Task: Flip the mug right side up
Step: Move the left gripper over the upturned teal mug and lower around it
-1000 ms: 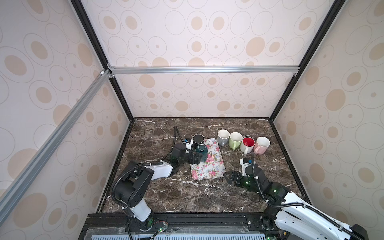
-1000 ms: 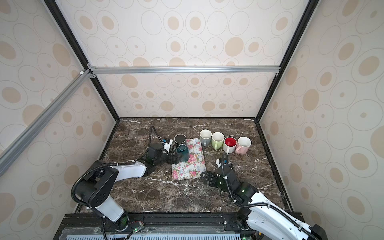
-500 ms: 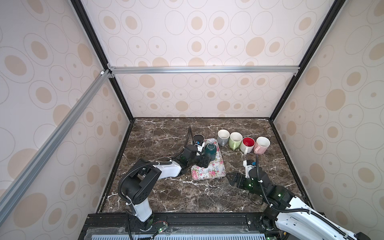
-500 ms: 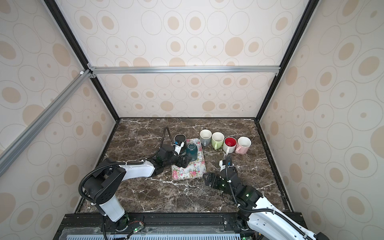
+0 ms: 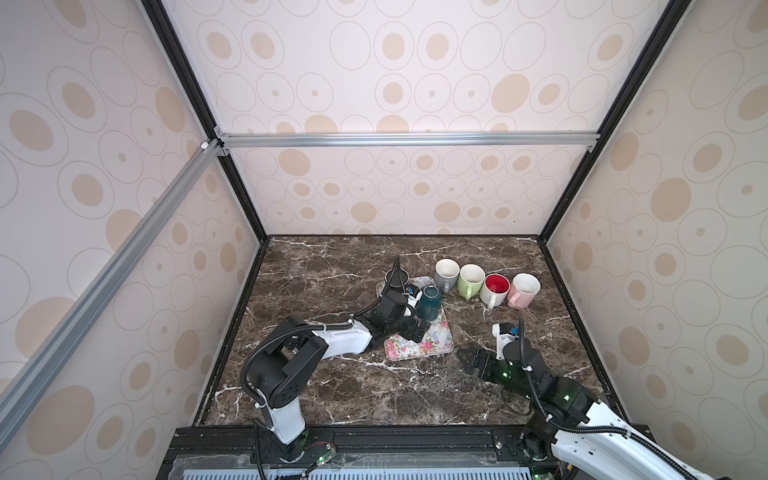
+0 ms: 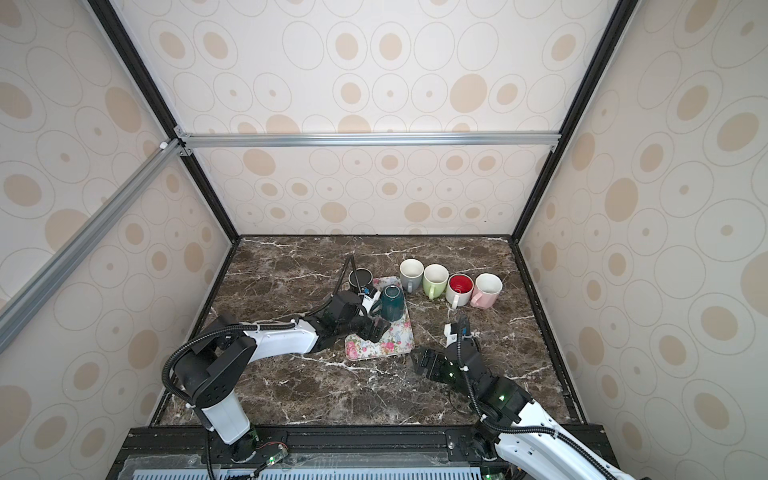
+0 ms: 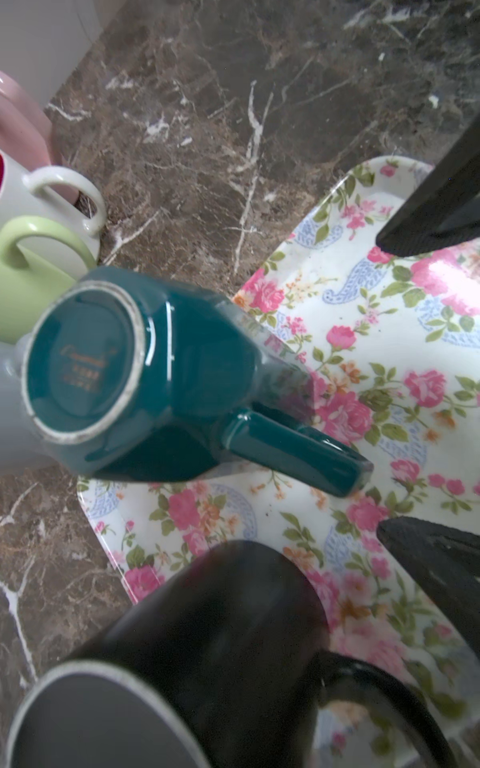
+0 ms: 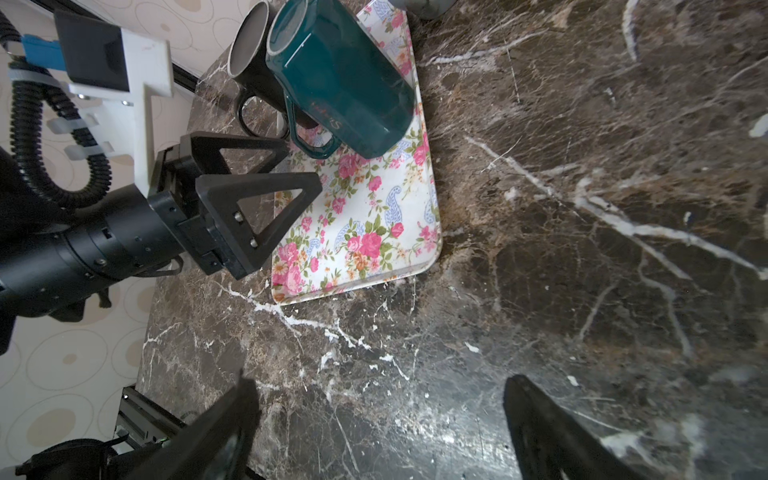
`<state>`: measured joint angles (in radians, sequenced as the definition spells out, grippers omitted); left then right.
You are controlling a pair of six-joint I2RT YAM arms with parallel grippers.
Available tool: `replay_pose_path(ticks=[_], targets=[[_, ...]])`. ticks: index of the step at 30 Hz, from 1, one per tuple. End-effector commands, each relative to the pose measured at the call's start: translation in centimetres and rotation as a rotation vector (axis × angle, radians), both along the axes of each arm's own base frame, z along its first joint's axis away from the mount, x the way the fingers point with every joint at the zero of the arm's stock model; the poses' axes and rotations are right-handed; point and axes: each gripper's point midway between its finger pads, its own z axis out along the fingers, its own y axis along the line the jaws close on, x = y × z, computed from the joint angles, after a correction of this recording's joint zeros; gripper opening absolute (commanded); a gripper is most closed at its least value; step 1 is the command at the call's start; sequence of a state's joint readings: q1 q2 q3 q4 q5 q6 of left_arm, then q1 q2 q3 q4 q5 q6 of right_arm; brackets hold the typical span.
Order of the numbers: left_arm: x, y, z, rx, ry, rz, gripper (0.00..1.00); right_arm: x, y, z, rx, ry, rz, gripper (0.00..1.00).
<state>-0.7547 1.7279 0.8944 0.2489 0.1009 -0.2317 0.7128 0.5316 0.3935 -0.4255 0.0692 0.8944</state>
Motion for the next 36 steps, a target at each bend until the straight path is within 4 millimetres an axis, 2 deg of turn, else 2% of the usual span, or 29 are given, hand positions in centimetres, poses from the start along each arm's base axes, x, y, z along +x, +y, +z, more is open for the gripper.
replay_pose_path(ticks=[1, 4, 8, 14, 20, 26, 33, 36], targets=[[1.5, 2.0, 2.1, 0.097, -0.097, 0.093, 0.99, -0.3, -0.5, -0.7, -0.013, 0.014, -0.018, 0.94], [1.9, 2.9, 2.2, 0.131, -0.14, 0.111, 0.98, -0.4, -0.4, -0.7, -0.007, 0.016, -0.012, 0.94], [2.4, 2.4, 1.4, 0.168, -0.142, 0.078, 0.98, -0.6, -0.5, -1.0, 0.006, 0.019, -0.014, 0.94], [4.1, 1.2, 0.8, 0.246, -0.193, 0.024, 0.98, -0.9, -1.0, -1.7, 0.005, 0.006, -0.021, 0.93], [3.9, 0.2, 1.9, 0.221, -0.239, -0.042, 0.98, -1.4, -2.0, -2.4, -0.027, 0.008, -0.033, 0.94], [3.9, -2.1, 2.4, 0.188, -0.212, -0.141, 0.98, -1.7, -2.3, -2.4, -0.02, -0.007, -0.037, 0.94], [4.4, -2.6, 1.6, 0.319, -0.137, -0.212, 0.9, -1.6, -2.6, -2.4, -0.04, -0.023, -0.033, 0.94], [4.5, -2.6, 1.2, 0.357, -0.089, -0.233, 0.76, -1.7, -2.6, -2.6, -0.057, -0.019, -0.026, 0.94]])
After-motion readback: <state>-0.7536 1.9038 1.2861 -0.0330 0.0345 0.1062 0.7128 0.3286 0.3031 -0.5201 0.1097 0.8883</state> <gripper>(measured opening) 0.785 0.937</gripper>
